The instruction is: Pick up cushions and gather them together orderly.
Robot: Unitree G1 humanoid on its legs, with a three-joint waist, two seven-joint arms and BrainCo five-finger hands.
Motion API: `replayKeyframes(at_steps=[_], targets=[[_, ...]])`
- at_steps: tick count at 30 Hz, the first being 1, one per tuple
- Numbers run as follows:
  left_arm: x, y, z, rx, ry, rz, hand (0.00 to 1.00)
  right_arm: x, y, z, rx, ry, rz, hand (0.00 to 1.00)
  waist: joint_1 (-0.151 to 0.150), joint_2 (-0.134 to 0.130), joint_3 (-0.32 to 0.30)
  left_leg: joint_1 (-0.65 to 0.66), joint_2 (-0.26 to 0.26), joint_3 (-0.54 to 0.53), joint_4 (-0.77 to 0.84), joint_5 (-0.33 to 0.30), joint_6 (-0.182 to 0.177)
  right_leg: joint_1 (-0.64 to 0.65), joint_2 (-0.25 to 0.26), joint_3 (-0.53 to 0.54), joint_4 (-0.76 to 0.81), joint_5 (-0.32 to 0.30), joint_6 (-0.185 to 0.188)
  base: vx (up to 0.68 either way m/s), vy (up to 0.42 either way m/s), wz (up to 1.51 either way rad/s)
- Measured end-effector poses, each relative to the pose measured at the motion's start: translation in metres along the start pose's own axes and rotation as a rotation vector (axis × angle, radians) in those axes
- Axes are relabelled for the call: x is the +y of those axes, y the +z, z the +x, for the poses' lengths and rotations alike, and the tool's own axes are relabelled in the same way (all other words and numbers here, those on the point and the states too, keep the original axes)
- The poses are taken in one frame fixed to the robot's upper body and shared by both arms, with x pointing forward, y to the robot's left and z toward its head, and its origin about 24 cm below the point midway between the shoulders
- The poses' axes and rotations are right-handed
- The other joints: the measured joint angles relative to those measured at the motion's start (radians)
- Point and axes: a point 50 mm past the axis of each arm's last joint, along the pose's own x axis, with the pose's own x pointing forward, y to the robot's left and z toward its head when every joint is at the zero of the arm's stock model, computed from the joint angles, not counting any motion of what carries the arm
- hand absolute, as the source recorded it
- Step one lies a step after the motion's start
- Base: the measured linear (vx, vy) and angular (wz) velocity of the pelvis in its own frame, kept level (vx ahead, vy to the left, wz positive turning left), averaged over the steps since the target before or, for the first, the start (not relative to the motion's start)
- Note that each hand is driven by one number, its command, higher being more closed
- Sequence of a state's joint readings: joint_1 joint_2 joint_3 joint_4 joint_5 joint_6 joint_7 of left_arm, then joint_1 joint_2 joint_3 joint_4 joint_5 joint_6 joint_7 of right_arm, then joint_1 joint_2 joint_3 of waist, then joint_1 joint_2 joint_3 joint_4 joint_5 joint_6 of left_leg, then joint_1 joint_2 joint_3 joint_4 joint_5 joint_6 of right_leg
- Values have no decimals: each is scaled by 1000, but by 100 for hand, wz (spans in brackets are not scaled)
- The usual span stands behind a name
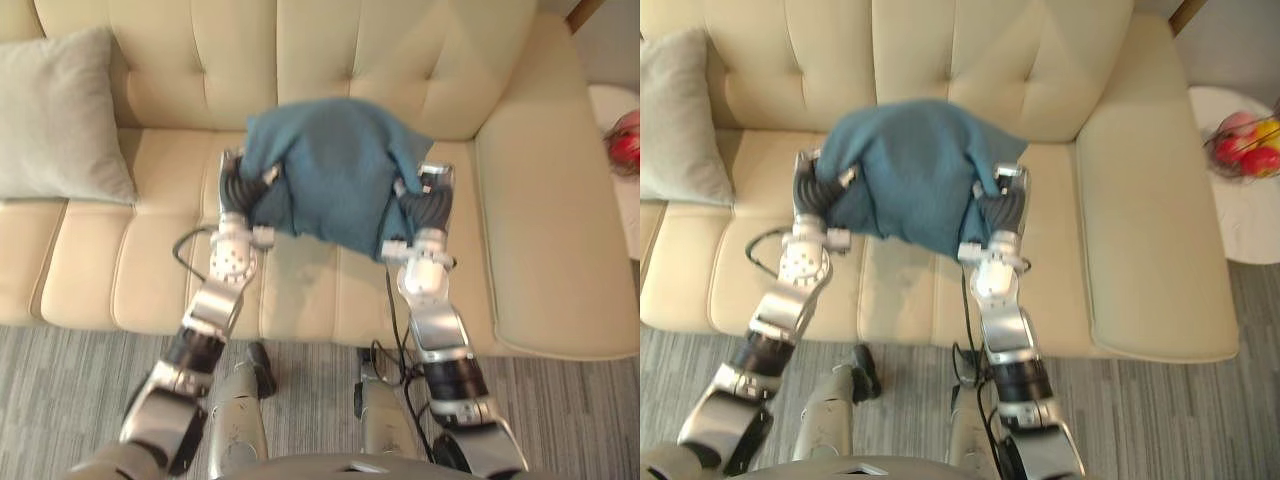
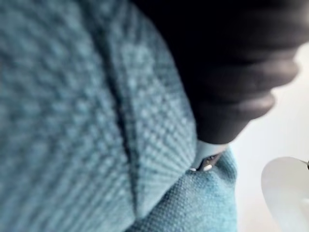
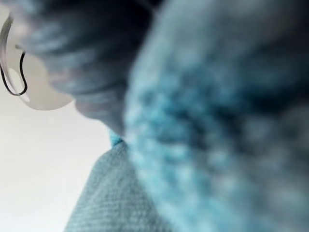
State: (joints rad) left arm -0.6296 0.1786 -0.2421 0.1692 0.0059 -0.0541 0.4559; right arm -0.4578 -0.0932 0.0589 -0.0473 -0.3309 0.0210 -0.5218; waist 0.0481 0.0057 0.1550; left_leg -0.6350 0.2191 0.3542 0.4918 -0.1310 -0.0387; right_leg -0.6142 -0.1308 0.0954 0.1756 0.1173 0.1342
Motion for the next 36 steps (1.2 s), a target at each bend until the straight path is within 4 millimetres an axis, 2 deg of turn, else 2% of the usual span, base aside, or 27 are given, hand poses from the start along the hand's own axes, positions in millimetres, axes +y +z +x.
replayKeyframes(at_steps=[1,2,3,5,6,7,10,13,14,15,17,19,22,24,27,28,29,33,36], targets=[[0,15,16,-62,1,24,100,0,12,14,-47,-48,5,100,-3,2,13,-17,-8,0,-24,20,1,-21,-3,0,-10,17,0,-100,-42,16],[2,42,38,-162,13,55,100,-1,33,35,-118,-123,19,100,-10,2,34,-44,-20,-1,-56,58,3,-52,-7,-1,-32,46,4,-98,-38,16],[3,53,46,-201,20,65,100,-2,42,43,-147,-149,26,100,-13,3,45,-52,-24,-1,-70,71,2,-60,-8,-1,-42,57,6,-119,-37,17],[5,109,80,-373,82,101,100,-7,86,80,-285,-272,36,100,-25,6,75,-118,-37,-8,-130,135,1,-122,-11,-8,-92,110,2,-112,-26,18],[6,118,85,-399,97,108,100,-8,93,88,-300,-294,35,100,-29,8,81,-131,-37,-11,-138,146,2,-132,-10,-11,-99,118,1,-109,-37,19],[8,139,95,-454,136,129,100,-8,110,104,-323,-331,44,100,-39,12,106,-138,-42,-22,-168,172,0,-141,-9,-20,-114,133,-2,-84,-39,17],[12,183,112,-561,211,173,100,-17,150,131,-402,-420,30,100,-58,15,142,-135,-67,-35,-286,248,-8,-158,-14,-29,-160,165,-8,-79,-50,20],[19,213,119,-642,276,216,100,-32,189,146,-479,-507,42,100,-61,22,154,-128,-88,-44,-427,336,-16,-187,-12,-40,-207,196,-17,-47,-57,13],[19,219,118,-665,293,224,0,-37,200,148,-505,-532,46,0,-60,31,167,-116,-91,-53,-470,363,-22,-188,-9,-48,-213,200,-20,-26,-55,7],[20,221,117,-677,309,227,0,-40,207,149,-518,-556,47,0,-59,35,181,-101,-93,-55,-507,385,-24,-188,-5,-51,-214,200,-20,-17,-45,5],[21,221,117,-685,343,220,0,-42,213,151,-537,-600,21,0,-59,37,189,-91,-96,-56,-568,420,-27,-201,1,-56,-220,203,-23,-9,-33,2],[20,220,117,-677,347,212,0,-48,213,152,-551,-631,1,0,-57,37,203,-103,-97,-60,-571,423,-25,-211,1,-58,-222,206,-24,2,-5,4],[19,212,119,-640,340,212,0,-44,204,157,-512,-603,-13,0,-59,38,210,-121,-97,-65,-571,426,-25,-227,1,-60,-222,206,-24,4,26,4],[15,192,120,-571,310,212,0,-38,187,161,-438,-550,-14,0,-59,38,210,-127,-95,-67,-571,430,-27,-231,2,-63,-221,207,-24,4,45,3],[7,146,120,-407,247,203,0,-32,151,162,-314,-468,-30,0,-61,38,210,-136,-88,-76,-571,431,-35,-239,8,-71,-213,202,-27,5,49,3],[7,138,119,-377,242,198,0,-31,146,162,-296,-456,-30,0,-60,37,210,-139,-86,-75,-571,428,-39,-246,9,-70,-205,198,-27,4,51,-3],[9,116,117,-287,234,179,0,-30,130,160,-241,-424,-20,0,-59,37,213,-149,-83,-73,-571,429,-41,-268,13,-66,-182,189,-29,4,44,-6],[19,88,113,-157,238,117,0,-28,107,158,-157,-349,5,0,-59,34,261,-155,-74,-58,-571,440,-45,-294,23,-57,-152,185,-31,1,33,-8],[27,76,111,-96,257,49,0,-29,103,157,-148,-323,2,0,-60,35,281,-154,-61,-52,-571,446,-51,-297,36,-56,-146,184,-34,10,23,-9]])
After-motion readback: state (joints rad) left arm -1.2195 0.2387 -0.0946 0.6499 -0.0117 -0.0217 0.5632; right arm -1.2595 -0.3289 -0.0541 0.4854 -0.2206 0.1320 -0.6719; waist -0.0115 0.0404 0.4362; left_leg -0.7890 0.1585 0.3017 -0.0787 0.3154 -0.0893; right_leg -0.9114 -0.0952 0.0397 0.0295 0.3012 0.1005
